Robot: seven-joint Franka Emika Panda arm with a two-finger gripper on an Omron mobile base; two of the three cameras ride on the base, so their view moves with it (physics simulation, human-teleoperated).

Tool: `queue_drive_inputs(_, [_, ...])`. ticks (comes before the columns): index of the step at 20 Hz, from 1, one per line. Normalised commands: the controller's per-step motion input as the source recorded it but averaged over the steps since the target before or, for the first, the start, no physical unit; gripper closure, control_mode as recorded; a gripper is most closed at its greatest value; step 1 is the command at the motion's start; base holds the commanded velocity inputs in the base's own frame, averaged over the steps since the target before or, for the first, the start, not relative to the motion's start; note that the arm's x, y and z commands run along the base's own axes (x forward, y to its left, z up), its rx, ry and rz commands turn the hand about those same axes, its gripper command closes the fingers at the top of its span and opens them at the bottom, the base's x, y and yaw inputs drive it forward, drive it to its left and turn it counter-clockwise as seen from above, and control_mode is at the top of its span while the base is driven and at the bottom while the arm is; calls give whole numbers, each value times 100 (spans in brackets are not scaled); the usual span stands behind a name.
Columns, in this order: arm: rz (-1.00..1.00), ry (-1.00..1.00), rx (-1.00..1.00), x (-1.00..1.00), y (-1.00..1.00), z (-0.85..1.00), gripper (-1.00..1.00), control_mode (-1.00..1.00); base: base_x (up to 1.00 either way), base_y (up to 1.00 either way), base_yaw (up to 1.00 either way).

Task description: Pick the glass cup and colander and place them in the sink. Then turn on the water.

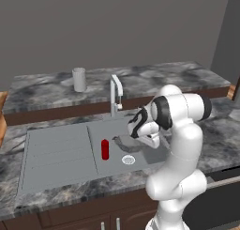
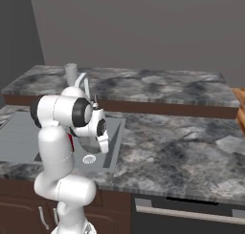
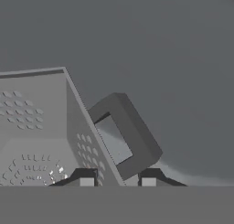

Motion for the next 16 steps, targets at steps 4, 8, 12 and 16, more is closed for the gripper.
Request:
queue_drive_inputs(4, [-8, 0, 2, 3, 55, -28, 100, -100, 0, 0, 0])
queue_drive_inputs(8, [0, -12, -1, 0, -3, -44, 100, -100, 0, 0, 0])
queue_drive_inputs(12, [2, -24, -4, 0, -13, -32, 100, -100, 0, 0, 0])
queue_drive_inputs(16, [1, -21, -5, 6, 0, -30, 100, -100, 0, 0, 0])
